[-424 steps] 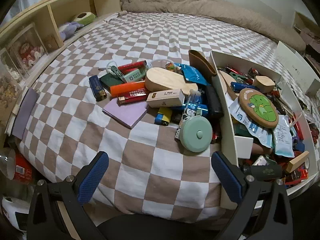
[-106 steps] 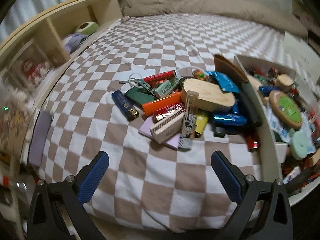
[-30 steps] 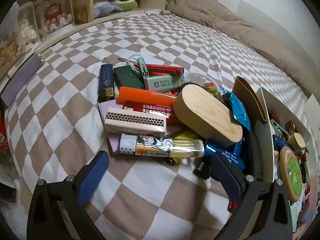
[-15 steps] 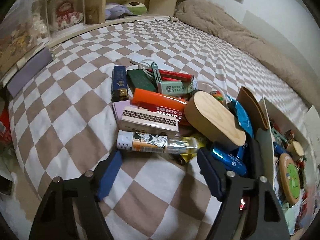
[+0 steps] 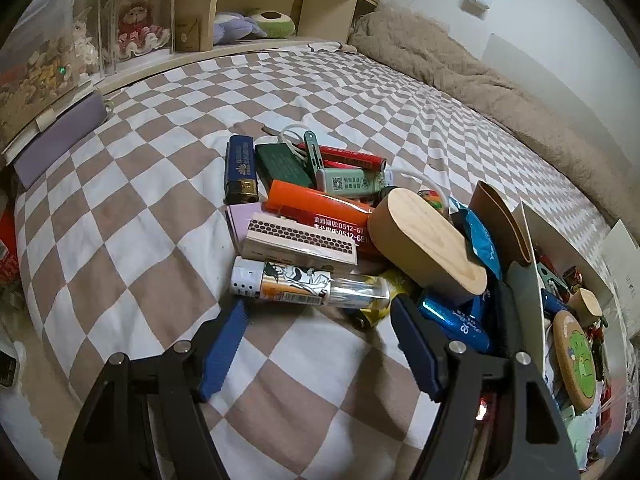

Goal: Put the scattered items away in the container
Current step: 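Close the right tool on a long red lighter while the left tool lowers toward a clear glass bottle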

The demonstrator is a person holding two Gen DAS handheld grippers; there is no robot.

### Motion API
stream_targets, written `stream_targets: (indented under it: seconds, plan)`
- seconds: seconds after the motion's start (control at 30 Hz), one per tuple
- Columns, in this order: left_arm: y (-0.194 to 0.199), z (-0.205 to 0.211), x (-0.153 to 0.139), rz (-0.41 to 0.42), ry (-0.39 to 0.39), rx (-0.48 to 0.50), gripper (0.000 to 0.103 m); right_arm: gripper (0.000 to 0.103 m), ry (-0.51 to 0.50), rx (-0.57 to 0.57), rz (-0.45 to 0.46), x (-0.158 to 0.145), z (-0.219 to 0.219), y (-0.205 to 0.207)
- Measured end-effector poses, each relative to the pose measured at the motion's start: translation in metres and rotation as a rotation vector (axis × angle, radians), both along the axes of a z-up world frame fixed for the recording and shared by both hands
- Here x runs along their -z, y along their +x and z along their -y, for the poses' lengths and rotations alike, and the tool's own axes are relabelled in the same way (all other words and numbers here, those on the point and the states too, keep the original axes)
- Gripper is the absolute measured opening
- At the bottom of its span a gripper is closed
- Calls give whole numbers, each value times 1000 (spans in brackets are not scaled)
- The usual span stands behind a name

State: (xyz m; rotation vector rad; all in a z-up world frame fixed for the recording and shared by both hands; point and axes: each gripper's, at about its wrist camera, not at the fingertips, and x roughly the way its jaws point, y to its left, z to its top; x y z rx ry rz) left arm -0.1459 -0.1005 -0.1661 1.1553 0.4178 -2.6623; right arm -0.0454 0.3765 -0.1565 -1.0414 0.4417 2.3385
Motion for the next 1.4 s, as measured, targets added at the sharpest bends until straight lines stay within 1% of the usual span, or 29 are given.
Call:
stream_targets:
  seconds: [0.1,0.2,0.27,0.37,0.5,0.53,0.6,0.63,0.67,0.77,0.83,0.93,1.0,1.07,1.13,1.2,1.23,1.33,1.4]
  plan:
    - [1,2,0,-5,10,-4,72,82,-10,-6,-17,1,-1,3]
    - [3,4,-1,-12,23,-13,68,82,-24,-13,-38,0,-2,5]
    - [5,7,-2,-18,32,-29,59,82,-43,-15,-62,-2,-2,8]
    - [7,11,-2,-25,56,-39,51,82,-79,-8,-101,-3,-4,15]
    - [8,11,-3,-28,62,-45,50,82,-121,-11,-131,-4,-7,19]
    - [8,12,-2,-30,63,-46,52,82,-130,-12,-138,-4,-8,20]
    - [8,13,-1,-44,95,-25,66,82,-141,-15,-145,-5,-8,20]
    - [8,13,-1,-53,113,-10,78,82,-144,-17,-148,-5,-8,21]
    - [9,13,-1,-59,122,3,84,82,-148,-19,-151,-5,-8,21]
    - [9,10,-3,-54,97,5,86,82,-160,-25,-157,-5,-9,21]
    - [12,14,-9,-62,112,2,87,82,-169,-24,-160,-5,-10,21]
    - [13,23,-19,-72,127,3,94,82,-178,-32,-164,-4,-10,20]
    - [10,27,-22,-42,145,18,94,82,-176,-40,-160,-3,-9,18]
    - [7,30,-20,7,137,29,94,82,-170,-43,-152,-3,-8,17]
    - [3,34,-13,56,146,31,94,82,-172,-43,-153,-3,-8,17]
    - [0,34,-12,79,148,42,95,82,-179,-46,-157,-2,-8,17]
    - [-2,32,-13,91,126,54,96,82,-184,-46,-160,-2,-9,18]
    - [-9,23,-18,127,2,63,98,82,-204,-45,-171,-2,-11,19]
    - [-15,20,-15,147,-22,65,98,82,-214,-46,-176,-2,-12,20]
